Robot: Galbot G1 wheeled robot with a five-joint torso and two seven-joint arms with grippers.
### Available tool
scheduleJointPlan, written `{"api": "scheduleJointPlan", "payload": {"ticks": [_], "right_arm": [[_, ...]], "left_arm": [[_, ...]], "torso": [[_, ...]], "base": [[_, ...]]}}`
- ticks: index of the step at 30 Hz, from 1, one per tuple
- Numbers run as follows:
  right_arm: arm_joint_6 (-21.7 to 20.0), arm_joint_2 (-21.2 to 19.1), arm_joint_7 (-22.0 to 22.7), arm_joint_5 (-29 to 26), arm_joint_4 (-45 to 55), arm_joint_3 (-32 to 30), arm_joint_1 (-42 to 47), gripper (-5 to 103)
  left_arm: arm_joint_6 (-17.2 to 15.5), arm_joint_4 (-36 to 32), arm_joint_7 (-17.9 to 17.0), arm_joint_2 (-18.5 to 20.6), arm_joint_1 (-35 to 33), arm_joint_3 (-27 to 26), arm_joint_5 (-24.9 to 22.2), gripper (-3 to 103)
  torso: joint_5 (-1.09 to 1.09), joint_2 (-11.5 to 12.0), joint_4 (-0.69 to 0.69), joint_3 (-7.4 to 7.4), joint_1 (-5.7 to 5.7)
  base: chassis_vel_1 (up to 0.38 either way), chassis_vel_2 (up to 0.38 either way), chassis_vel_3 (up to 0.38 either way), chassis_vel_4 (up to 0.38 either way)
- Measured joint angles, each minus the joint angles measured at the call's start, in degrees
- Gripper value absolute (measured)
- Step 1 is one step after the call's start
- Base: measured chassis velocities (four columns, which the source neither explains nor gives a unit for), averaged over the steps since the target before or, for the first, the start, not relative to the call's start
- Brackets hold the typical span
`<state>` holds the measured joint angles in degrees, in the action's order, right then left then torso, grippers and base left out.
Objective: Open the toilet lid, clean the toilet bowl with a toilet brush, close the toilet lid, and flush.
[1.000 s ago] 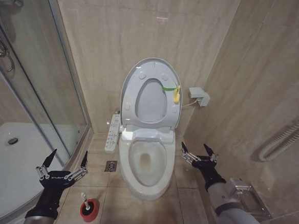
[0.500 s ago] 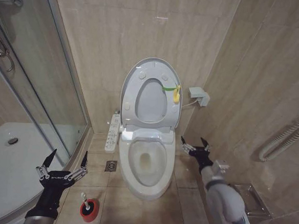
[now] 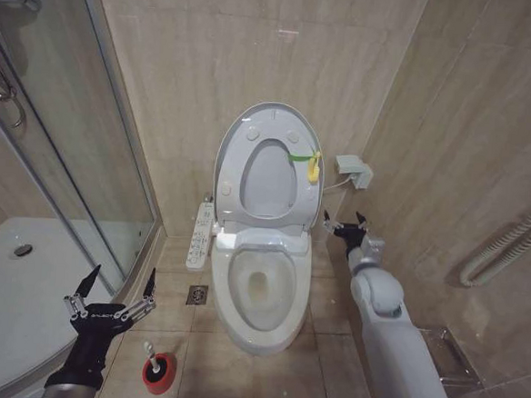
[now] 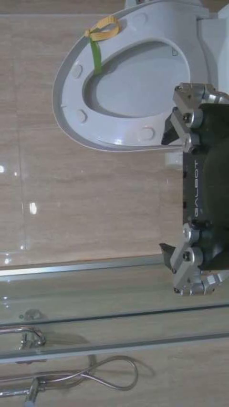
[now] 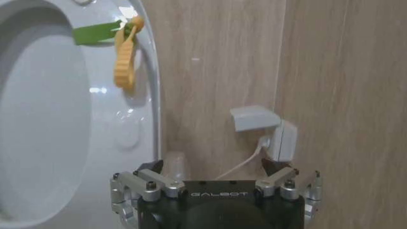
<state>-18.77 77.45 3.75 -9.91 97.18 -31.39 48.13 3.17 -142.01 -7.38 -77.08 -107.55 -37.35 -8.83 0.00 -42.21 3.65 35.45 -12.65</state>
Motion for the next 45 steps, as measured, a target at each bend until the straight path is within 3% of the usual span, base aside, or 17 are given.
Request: {"api": "scheduleJointPlan", "payload": {"ticks": [8, 15, 26, 32, 45], "right_arm": [[0.5, -0.5, 0.4, 0.9, -3.5, -0.1, -4.9, 100], [3.2, -0.3, 0.4, 5.0, -8.2, 0.3, -9.5, 100], [12.7, 1.7, 1.3, 12.2, -23.4, 0.8, -21.7, 100], [14.3, 2.2, 1.3, 13.4, -26.1, 0.5, -25.6, 100], [22.7, 5.3, 2.0, 18.3, -40.9, 0.2, -36.1, 100]], "left_arm": [[0.0, 0.0, 0.0, 0.0, 0.0, 0.0, 0.0, 100], [0.0, 0.0, 0.0, 0.0, 0.0, 0.0, 0.0, 100], [0.0, 0.0, 0.0, 0.0, 0.0, 0.0, 0.0, 100], [0.0, 0.0, 0.0, 0.0, 0.0, 0.0, 0.0, 100], [0.0, 0.0, 0.0, 0.0, 0.0, 0.0, 0.0, 100]], "torso": [[0.00, 0.0, 0.02, 0.00, 0.00], [0.00, 0.0, 0.01, 0.00, 0.00], [0.00, 0.0, 0.00, 0.00, 0.00], [-0.01, 0.0, 0.01, 0.00, 0.00], [0.00, 0.0, 0.01, 0.00, 0.00]], "base": [[0.000, 0.000, 0.000, 0.000], [0.000, 0.000, 0.000, 0.000], [0.000, 0.000, 0.000, 0.000], [0.000, 0.000, 0.000, 0.000], [0.000, 0.000, 0.000, 0.000]]}}
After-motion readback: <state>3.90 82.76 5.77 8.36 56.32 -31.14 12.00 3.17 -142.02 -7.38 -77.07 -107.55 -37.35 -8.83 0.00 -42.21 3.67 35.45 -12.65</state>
